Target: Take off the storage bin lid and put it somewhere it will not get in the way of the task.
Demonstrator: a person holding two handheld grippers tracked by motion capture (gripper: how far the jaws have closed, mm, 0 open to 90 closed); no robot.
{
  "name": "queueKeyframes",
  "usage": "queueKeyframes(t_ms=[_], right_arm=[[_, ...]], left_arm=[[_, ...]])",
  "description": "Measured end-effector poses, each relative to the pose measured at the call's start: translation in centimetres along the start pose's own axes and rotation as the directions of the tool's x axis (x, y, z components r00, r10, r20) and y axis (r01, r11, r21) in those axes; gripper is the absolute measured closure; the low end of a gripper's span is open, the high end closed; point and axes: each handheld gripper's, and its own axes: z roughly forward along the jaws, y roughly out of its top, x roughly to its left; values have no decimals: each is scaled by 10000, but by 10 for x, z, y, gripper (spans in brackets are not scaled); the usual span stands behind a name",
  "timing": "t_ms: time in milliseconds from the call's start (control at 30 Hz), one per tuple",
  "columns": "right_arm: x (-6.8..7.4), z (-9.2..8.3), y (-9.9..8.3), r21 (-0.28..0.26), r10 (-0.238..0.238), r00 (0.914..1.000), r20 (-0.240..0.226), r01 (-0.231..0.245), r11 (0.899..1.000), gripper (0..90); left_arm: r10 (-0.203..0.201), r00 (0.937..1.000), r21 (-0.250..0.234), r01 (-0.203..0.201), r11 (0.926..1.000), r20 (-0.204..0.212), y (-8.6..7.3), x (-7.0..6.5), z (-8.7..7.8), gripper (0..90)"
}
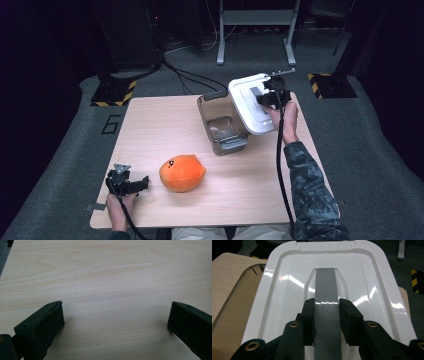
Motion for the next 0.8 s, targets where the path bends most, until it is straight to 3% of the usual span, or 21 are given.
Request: queueKeyframes(t_ms=[800], right_arm=[[-47, -7, -19, 136, 623, 9966, 534, -631, 9979, 669]], left_arm=[[4, 10000, 0, -4, 10000, 5, 0, 0, 0, 4]])
